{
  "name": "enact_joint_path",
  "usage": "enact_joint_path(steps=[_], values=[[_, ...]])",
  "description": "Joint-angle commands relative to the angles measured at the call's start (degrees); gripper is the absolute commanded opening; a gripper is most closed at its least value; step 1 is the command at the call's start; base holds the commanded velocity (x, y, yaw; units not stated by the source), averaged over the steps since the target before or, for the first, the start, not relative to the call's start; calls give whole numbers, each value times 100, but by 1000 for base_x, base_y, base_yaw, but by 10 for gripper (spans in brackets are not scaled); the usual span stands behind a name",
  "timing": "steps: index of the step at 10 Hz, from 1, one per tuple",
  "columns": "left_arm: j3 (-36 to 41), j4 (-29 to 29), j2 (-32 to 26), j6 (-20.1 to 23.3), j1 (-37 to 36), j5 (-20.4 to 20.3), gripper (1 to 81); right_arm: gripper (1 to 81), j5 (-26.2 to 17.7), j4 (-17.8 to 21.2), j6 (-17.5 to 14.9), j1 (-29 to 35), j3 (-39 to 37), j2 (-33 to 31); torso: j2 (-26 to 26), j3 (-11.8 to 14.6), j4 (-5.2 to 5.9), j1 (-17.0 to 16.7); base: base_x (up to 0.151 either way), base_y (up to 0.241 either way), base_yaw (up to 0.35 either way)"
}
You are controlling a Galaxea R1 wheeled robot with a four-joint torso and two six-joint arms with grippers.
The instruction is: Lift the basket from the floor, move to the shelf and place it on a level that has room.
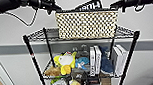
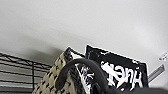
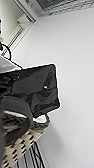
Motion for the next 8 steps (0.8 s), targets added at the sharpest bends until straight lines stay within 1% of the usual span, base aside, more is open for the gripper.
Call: enact_joint_path(steps=[1, 3, 8], values=[[-271, 338, 86, 77, -845, -22, 10, 10, -84, -58, -383, 543, -621, 269, 0, 0, 0, 0, 0, 0, 0], [-367, 390, 86, 77, -731, -22, 10, 10, -154, -49, -436, 498, -788, 392, 0, 0, 0, -2, 0, 0, 0], [-324, 399, 94, 77, -722, -22, 10, 10, -216, -41, -445, 516, -770, 374, -2, 2, 0, -4, 0, 0, 0]])
